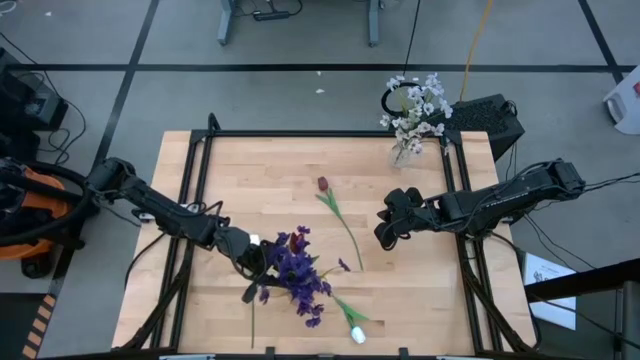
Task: Sort flowers into vase by color
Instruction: Put the violet flower into the pink vase, then put the white flower into the transparent vase
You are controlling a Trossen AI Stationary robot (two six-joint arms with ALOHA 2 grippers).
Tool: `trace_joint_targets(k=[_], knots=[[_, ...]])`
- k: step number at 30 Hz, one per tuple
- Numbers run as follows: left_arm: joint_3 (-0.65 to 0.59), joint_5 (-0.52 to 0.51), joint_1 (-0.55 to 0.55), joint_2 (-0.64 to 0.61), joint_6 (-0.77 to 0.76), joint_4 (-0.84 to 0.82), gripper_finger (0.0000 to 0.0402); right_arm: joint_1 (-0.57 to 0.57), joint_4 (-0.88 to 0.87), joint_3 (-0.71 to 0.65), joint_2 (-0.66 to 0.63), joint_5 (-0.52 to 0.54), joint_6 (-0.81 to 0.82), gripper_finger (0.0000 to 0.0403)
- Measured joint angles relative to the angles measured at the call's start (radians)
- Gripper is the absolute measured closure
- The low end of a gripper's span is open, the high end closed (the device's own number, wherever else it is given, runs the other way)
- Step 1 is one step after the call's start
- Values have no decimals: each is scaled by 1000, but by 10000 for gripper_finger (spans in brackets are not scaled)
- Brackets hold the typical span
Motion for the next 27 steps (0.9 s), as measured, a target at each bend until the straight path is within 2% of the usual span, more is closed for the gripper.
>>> trace_joint_targets(k=[5, 9, 11, 17, 23, 27], knots=[[0, 4, -4, 0, 7, 2, 250, 0, 0, 0, 0, 0, 0, 403], [0, 47, 3, 0, 54, -2, 216, 0, 0, 0, 0, 1, 0, 403], [0, 79, 10, -1, 54, -14, 213, 0, 0, 0, 0, 1, 0, 403], [0, 80, 10, -48, 55, -131, 213, 0, 0, 0, 0, 1, 0, 403], [1, 39, 11, -142, 82, -229, 213, 0, 0, 0, 0, 6, -10, 403], [1, -24, 10, -207, 88, -384, 213, 0, 0, 0, 0, 10, -25, 403]])
